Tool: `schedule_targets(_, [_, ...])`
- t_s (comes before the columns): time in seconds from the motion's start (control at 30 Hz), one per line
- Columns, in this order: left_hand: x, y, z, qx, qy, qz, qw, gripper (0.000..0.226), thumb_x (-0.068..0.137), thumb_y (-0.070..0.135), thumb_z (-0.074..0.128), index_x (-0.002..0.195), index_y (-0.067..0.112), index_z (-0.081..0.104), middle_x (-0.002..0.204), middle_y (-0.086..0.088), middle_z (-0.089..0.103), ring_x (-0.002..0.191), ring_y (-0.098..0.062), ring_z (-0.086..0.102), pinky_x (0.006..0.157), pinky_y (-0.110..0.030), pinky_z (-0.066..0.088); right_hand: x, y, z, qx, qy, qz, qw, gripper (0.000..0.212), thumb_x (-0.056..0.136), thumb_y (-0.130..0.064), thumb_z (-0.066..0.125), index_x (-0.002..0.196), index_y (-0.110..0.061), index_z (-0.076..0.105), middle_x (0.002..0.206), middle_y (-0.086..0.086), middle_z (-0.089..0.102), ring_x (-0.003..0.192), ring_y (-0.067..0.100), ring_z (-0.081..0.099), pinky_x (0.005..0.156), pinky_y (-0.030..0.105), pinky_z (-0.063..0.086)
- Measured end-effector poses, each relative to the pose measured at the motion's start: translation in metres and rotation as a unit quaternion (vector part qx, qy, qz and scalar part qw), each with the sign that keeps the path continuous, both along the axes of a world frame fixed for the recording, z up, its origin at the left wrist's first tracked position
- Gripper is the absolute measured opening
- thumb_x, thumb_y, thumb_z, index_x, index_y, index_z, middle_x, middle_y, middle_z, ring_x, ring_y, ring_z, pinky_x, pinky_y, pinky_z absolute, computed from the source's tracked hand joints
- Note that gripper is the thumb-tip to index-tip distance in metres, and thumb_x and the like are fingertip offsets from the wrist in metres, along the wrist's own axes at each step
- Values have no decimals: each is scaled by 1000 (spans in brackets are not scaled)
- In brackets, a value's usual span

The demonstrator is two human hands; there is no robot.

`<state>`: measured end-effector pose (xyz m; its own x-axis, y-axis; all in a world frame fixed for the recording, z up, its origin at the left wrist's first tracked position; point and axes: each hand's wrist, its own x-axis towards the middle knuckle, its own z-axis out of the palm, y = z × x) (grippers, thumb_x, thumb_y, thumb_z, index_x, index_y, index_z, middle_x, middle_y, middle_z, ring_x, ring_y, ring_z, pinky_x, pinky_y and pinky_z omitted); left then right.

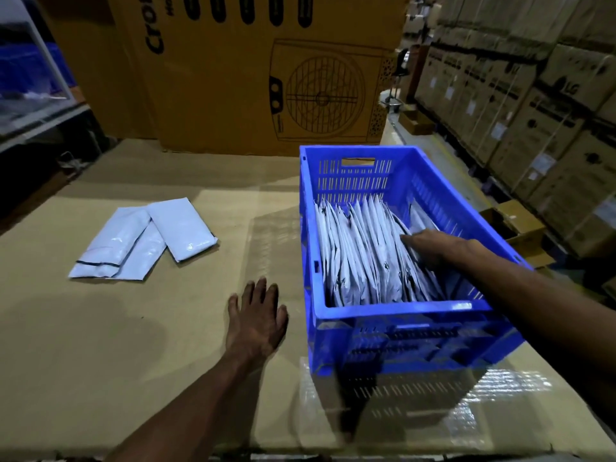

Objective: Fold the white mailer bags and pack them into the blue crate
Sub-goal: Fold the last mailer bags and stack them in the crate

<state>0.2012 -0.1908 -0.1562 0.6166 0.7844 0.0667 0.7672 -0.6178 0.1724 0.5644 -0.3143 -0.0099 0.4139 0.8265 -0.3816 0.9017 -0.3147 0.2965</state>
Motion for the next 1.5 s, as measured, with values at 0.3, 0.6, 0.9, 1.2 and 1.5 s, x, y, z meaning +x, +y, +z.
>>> schedule_targets(0.3, [-3,3,0,-1,-4,-18,1000,74,92,55,11,152,23,38,164,-5,28,151,-28,22,116,-57,17,-36,-13,29,159,-29,15,987,37,82,-14,55,118,-20,53,122,10,60,106,38,63,72,42,52])
schedule_targets(0.6, [-64,31,-2,25,-52,-5,998,58,91,47,35,135,16,56,154,-19,43,137,-38,43,108,-48,38,-123,69,65,451,54,153,877,36,101,-32,41,128,-9,51,118,22,64,100,43,63,75,51,52])
schedule_targets(0.9, [-151,85,-6,16,-27,56,998,60,94,50,36,142,19,51,160,-18,33,143,-35,36,112,-52,31,-236,187,72,374,84,224,896,39,99,-37,40,123,-9,53,123,20,60,107,43,59,83,47,51])
schedule_targets(1.2, [-198,132,8,17,-17,63,998,66,95,50,32,152,17,32,168,-13,10,153,-31,11,119,-52,19,-337,248,-19,242,118,256,928,39,101,-33,42,132,-10,50,129,14,57,118,35,51,93,43,42])
schedule_targets(1.5, [-188,187,4,23,-7,49,998,77,92,45,30,161,14,14,169,-11,-6,156,-25,-8,124,-50,6,-353,326,-83,232,132,170,948,70,99,-49,39,154,-10,19,160,15,20,147,38,21,109,56,29])
